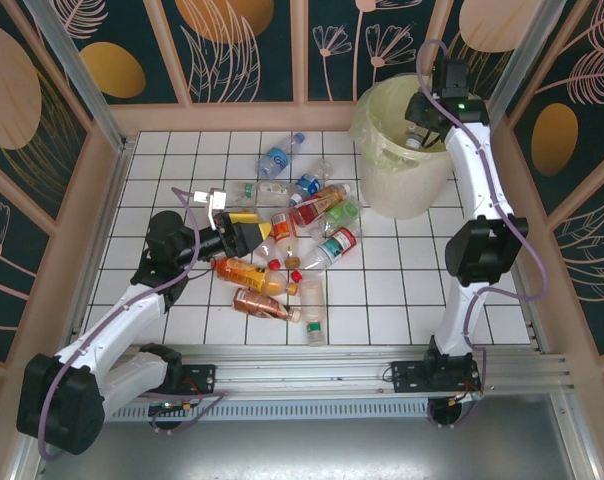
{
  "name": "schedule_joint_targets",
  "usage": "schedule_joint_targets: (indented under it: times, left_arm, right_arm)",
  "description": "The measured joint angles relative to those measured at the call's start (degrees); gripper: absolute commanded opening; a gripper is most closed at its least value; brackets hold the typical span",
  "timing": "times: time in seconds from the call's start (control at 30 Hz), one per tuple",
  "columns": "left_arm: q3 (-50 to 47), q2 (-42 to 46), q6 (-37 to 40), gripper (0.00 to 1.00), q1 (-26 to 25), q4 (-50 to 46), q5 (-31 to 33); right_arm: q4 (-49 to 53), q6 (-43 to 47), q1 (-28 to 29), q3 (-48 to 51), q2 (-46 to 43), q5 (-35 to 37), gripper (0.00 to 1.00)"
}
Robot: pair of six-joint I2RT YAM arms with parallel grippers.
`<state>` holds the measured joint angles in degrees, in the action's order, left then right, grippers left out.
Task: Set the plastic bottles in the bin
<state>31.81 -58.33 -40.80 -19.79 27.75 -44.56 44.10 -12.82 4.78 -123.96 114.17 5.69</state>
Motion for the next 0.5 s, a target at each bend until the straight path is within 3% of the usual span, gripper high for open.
schedule_joint_targets:
  times: [0.5]
  left_arm:
    - [0.0,0.0,0.0,0.99,-0.2,-0.2,0.1]
  right_arm:
    - [0.8,-0.8,-0.6,1.6,6.4,-2.8,0.51]
